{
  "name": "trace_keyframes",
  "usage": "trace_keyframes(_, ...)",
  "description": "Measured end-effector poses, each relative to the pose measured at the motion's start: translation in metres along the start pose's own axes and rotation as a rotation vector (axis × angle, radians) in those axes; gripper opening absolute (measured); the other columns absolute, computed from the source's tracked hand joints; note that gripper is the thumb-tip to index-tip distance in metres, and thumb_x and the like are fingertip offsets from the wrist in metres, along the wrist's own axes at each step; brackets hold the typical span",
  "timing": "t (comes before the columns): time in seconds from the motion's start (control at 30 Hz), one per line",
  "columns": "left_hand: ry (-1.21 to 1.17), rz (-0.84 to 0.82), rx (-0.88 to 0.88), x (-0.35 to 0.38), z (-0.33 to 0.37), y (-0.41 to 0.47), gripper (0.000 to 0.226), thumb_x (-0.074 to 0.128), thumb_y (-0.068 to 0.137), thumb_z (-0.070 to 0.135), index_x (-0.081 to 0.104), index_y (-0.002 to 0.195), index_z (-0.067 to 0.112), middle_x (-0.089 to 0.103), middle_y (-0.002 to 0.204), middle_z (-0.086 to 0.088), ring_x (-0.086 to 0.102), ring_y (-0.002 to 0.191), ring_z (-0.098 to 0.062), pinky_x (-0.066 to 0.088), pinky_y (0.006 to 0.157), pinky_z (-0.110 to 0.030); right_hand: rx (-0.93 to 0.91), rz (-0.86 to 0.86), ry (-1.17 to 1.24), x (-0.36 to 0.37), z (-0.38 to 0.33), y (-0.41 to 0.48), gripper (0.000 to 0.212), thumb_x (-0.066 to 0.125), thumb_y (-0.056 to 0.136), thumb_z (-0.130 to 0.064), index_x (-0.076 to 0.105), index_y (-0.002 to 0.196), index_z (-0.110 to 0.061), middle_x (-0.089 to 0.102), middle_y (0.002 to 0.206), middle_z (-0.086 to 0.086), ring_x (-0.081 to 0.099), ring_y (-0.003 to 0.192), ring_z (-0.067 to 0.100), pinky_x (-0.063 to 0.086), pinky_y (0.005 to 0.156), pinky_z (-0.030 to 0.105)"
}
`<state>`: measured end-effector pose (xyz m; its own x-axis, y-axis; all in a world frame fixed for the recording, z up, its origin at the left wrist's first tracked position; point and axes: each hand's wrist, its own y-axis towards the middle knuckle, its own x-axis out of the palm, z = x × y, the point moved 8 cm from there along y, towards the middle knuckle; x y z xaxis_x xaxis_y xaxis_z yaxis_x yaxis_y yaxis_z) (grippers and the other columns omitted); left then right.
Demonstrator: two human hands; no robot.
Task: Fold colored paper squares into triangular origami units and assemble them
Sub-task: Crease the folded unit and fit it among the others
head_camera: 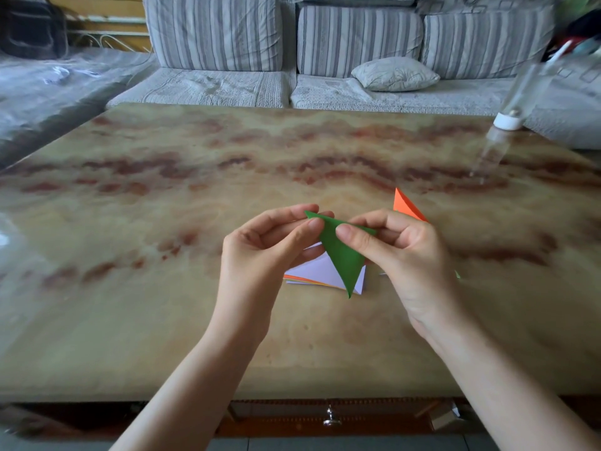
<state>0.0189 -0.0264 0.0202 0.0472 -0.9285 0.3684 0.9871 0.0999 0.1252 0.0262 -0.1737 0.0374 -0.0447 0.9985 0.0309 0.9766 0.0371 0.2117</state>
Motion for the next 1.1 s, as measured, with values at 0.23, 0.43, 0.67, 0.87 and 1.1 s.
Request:
trace_keyframes(0.23,-0.010,0.006,0.002,0.001,0.000,-0.001,0.013,0.066,0.076,0.002,0.069,0.088,0.007,0.076,0.085,-0.008,0.072,0.076,-0.015,0.055,0.064,-0.020,-0.009,-0.006,0.010,0.000,-0.001,0.001,0.013,0.071,0.076,-0.004,0.064,0.070,-0.013,0.063,0.053,-0.012,0.056,0.049,-0.004,0.037,0.046,0.005)
trace_keyframes(0.43,0.014,0.000,-0.020,0.001,0.000,-0.001,0.014,0.068,0.072,0.010,0.069,0.087,0.009,0.075,0.087,-0.009,0.073,0.079,-0.018,0.056,0.067,-0.023,-0.031,-0.017,-0.031,-0.003,0.002,0.003,0.010,0.072,0.075,-0.006,0.067,0.071,-0.013,0.067,0.062,-0.004,0.060,0.057,0.003,0.040,0.051,0.010)
trace_keyframes(0.67,0.025,0.064,-0.001,-0.003,-0.001,-0.002,0.014,0.069,0.068,0.016,0.068,0.079,0.008,0.075,0.081,-0.009,0.073,0.074,-0.019,0.058,0.064,-0.026,-0.028,-0.019,-0.035,-0.001,0.002,0.002,0.008,0.074,0.074,-0.006,0.068,0.073,-0.012,0.068,0.063,-0.005,0.061,0.059,0.005,0.044,0.055,0.012)
trace_keyframes(0.87,-0.064,0.115,0.004,-0.007,-0.001,-0.001,0.011,0.067,0.070,0.015,0.066,0.077,0.007,0.075,0.079,-0.007,0.071,0.070,-0.015,0.055,0.063,-0.021,0.075,0.016,0.091,-0.005,0.005,0.001,0.007,0.070,0.071,-0.016,0.069,0.078,-0.013,0.069,0.064,-0.010,0.063,0.059,0.000,0.041,0.053,0.004)
trace_keyframes(1.1,-0.088,0.089,-0.023,-0.005,-0.004,-0.003,0.014,0.066,0.070,0.016,0.065,0.080,0.007,0.074,0.076,-0.004,0.070,0.067,-0.012,0.054,0.063,-0.019,0.063,0.083,0.115,-0.013,0.008,0.004,0.010,0.072,0.061,-0.026,0.074,0.067,-0.018,0.072,0.071,-0.003,0.064,0.067,0.010,0.052,0.069,0.018)
